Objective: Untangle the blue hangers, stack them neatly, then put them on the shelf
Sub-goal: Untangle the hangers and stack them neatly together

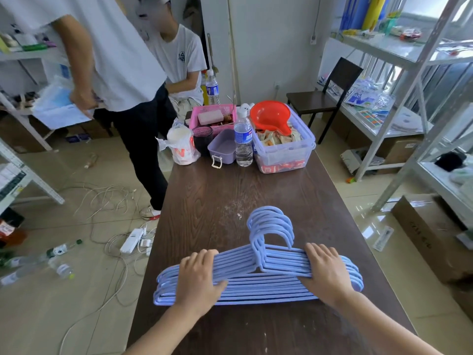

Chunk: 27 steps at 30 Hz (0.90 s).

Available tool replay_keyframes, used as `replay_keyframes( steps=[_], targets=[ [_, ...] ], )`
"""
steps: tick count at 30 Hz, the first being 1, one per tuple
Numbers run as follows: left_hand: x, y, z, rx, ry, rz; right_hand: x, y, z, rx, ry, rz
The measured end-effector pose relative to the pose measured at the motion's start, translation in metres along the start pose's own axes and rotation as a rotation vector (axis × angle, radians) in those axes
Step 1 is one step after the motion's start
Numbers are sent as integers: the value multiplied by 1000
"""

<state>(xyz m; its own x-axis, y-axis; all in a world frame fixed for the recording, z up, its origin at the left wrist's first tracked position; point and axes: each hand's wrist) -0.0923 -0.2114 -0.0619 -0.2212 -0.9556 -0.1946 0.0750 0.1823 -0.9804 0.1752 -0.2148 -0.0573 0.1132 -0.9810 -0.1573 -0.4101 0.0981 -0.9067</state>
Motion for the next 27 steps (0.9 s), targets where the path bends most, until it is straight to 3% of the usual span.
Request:
replay_keyframes(
  steps=[5,10,14,18,20,27],
  targets=[
    [-17,-4,67,54,75,84,-14,11,-63,-57,-215,49],
    [-17,-4,77,27,33,114,-14,13,-76,-49,-242,48],
    [-13,-4,77,59,63,109,-7,7,-82,-142,-228,43],
    [-14,-10,70,145,75,31,-12,4,-90,-455,-202,13],
    [-19,-10,66,184,77,-50,-14,6,-93,-576,-101,-98],
    [-19,-9,72,148,58,-21,-16,6,-96,-696,-45,-144]
  ],
)
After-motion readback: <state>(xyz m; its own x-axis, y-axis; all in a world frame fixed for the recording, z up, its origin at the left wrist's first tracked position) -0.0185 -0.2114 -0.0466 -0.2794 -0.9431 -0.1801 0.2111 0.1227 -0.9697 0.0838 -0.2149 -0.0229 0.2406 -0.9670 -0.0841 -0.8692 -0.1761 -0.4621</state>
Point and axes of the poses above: each hand's wrist, its own x-axis away from the middle knuckle, its own y-axis out of the palm, z = x × y, and after that the axes turned 11 degrees about -x, right-handed
